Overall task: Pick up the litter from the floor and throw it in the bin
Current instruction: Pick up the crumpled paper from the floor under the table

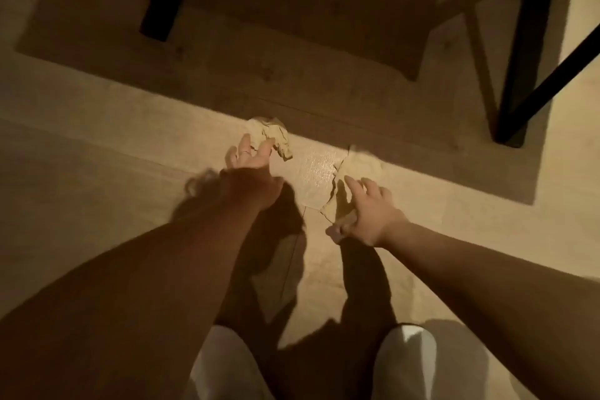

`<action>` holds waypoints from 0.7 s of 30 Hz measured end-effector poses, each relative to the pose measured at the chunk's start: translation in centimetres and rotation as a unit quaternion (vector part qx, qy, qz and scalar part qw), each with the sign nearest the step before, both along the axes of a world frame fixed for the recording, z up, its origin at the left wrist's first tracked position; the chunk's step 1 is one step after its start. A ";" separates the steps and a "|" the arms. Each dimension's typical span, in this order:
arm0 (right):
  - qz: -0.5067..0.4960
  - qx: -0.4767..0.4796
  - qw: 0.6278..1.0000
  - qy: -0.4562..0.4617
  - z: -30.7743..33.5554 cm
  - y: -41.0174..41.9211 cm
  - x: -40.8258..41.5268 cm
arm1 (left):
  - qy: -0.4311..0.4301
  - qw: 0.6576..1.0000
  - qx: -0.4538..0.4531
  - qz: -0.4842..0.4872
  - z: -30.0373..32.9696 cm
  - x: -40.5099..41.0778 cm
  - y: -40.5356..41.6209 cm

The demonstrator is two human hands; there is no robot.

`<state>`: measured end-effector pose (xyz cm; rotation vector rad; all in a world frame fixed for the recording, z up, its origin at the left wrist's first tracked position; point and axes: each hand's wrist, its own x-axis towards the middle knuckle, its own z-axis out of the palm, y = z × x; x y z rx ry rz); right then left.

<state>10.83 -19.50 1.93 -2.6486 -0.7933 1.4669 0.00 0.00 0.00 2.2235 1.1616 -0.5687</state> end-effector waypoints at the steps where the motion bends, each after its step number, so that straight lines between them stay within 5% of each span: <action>1: 0.008 -0.004 1.000 -0.012 -1.1 0.2 0.0 | -0.008 1.000 0.021 0.008 -0.9 0.5 0.4; 7: 0.012 -0.004 0.993 -0.114 -6.1 0.9 -0.4 | -0.058 0.995 0.083 0.006 -5.1 3.3 2.5; 10: 0.016 0.105 0.977 -0.186 -7.2 0.1 -0.7 | -0.046 0.994 0.096 -0.011 -6.1 3.6 2.4; 14: -0.058 0.141 0.981 -0.117 -6.9 0.1 -0.7 | -0.096 0.985 0.141 0.003 -6.5 2.6 0.9; 21: -0.271 0.129 0.954 -0.010 1.5 0.9 -1.0 | -0.153 0.986 0.067 0.029 1.6 -2.2 -1.1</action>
